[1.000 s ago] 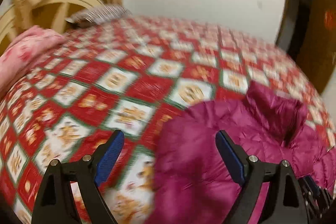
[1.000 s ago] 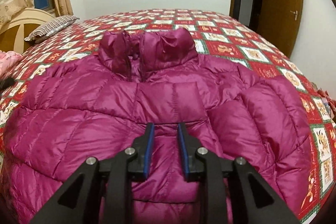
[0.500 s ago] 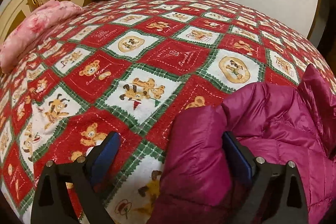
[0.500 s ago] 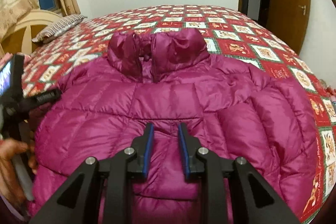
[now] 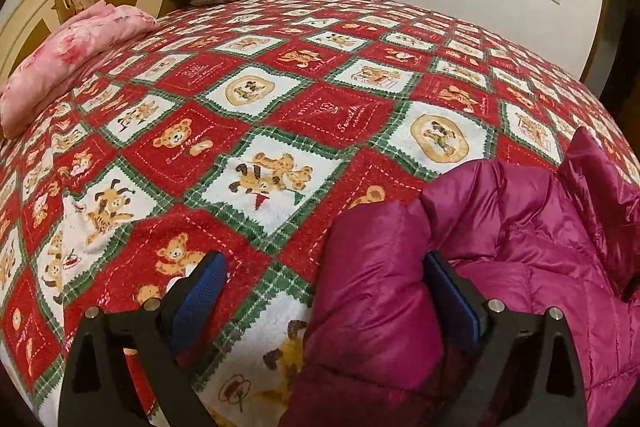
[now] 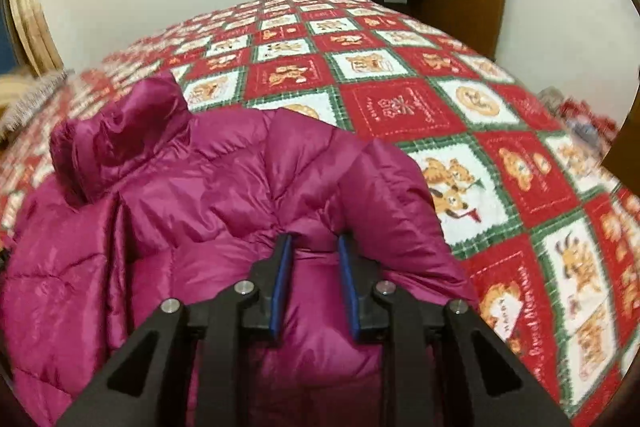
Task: Fold large clothes
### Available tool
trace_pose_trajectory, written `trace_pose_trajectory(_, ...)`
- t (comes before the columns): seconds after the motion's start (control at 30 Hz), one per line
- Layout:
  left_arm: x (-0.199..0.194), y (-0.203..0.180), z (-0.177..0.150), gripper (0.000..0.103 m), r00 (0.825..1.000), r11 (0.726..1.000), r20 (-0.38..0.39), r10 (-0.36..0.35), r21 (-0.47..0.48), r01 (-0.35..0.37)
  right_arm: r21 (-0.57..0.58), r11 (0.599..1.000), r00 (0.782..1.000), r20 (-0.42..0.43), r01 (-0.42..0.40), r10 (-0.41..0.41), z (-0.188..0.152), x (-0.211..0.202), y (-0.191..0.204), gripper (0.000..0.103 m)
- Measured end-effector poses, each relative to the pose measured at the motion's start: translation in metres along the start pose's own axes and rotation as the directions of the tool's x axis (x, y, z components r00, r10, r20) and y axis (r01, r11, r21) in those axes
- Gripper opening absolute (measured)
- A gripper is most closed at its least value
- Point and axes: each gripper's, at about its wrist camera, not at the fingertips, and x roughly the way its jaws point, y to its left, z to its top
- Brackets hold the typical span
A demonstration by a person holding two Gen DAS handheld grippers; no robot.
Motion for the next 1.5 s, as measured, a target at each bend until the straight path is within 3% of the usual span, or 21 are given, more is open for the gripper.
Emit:
trace_pose_trajectory(0.03, -0.004, 0.003, -0.001, 0.098, 1.000, 1.000, 0.017, -0.026, -0.015, 0.026, -0.001, 1.000, 1.000, 0.006, 0.002, -0.002, 0.002, -0.005, 0.004, 0.029)
trace_pose_trajectory(0.13, -0.017, 0.014, -0.003, 0.098, 0.992, 0.993, 0.087, -0.086, -0.070, 0.092, 0.040, 0.995, 0.994, 0.065, -0.092, 0.089, 0.019, -0.027, 0.012, 0.030)
trace_pose_trajectory(0.2, -0.021, 0.014, -0.003, 0.098, 0.990, 0.992, 0.108, -0.093, -0.075, 0.101, 0.032, 0.988, 0.986, 0.075, -0.149, 0.146, 0.038, -0.033, 0.027, 0.043)
trace_pose_trajectory(0.23, -0.019, 0.012, -0.003, 0.098, 0.991, 0.993, 0.102, -0.090, -0.064, 0.096, 0.028, 0.984, 0.982, 0.068, -0.176, 0.174, 0.047, -0.033, 0.034, 0.063)
trace_pose_trajectory(0.27, -0.017, 0.008, -0.002, 0.098, 0.992, 0.995, 0.091, -0.085, -0.048, 0.090, 0.031, 0.980, 0.979, 0.062, -0.198, 0.196, 0.057, -0.030, 0.042, 0.070)
trace_pose_trajectory(0.47, -0.018, 0.007, -0.002, 0.098, 0.991, 0.995, 0.098, -0.088, -0.044, 0.093, 0.078, 0.969, 0.971, -0.032, -0.234, 0.237, 0.109, 0.007, 0.087, 0.070)
trace_pose_trajectory(0.63, -0.020, 0.006, -0.003, 0.098, 0.990, 0.995, 0.108, -0.093, -0.036, 0.098, 0.111, 0.975, 0.953, -0.215, -0.192, 0.212, 0.112, 0.049, 0.115, 0.071)
trace_pose_trajectory(0.73, -0.020, 0.005, -0.003, 0.098, 0.989, 0.994, 0.112, -0.095, -0.035, 0.100, 0.104, 0.978, 0.941, -0.269, -0.184, 0.205, 0.106, 0.058, 0.118, 0.071)
trace_pose_trajectory(0.8, -0.021, 0.005, -0.003, 0.098, 0.989, 0.994, 0.111, -0.094, -0.037, 0.099, 0.103, 0.976, 0.940, -0.268, -0.193, 0.214, 0.100, 0.051, 0.112, 0.056)
trace_pose_trajectory(0.83, -0.020, 0.005, -0.003, 0.098, 0.989, 0.994, 0.111, -0.095, -0.036, 0.099, 0.085, 0.979, 0.940, -0.273, -0.187, 0.203, 0.098, 0.048, 0.110, 0.030)
trace_pose_trajectory(0.87, -0.021, 0.005, -0.003, 0.098, 0.989, 0.994, 0.110, -0.095, -0.037, 0.100, 0.059, 0.984, 0.946, -0.271, -0.170, 0.180, 0.095, 0.042, 0.106, 0.021)
trace_pose_trajectory(1.2, -0.019, 0.006, -0.004, 0.098, 0.990, 0.994, 0.108, -0.093, -0.042, 0.098, 0.084, 0.988, 0.964, -0.222, -0.128, 0.143, 0.059, 0.023, 0.054, 0.016)
trace_pose_trajectory(1.3, -0.018, 0.005, -0.004, 0.098, 0.990, 0.994, 0.106, -0.091, -0.043, 0.096, 0.136, 0.980, 0.962, -0.210, -0.146, 0.173, 0.045, 0.029, 0.038, 0.016)
trace_pose_trajectory(1.43, -0.017, 0.006, -0.004, 0.098, 0.990, 0.995, 0.105, -0.091, -0.040, 0.096, 0.204, 0.949, 0.959, -0.104, -0.239, 0.264, 0.024, 0.028, 0.018, 0.016)
trace_pose_trajectory(1.5, -0.017, 0.006, -0.004, 0.098, 0.991, 0.995, 0.102, -0.091, -0.039, 0.096, 0.165, 0.955, 0.966, -0.028, -0.248, 0.256, 0.013, 0.023, 0.018, 0.016)
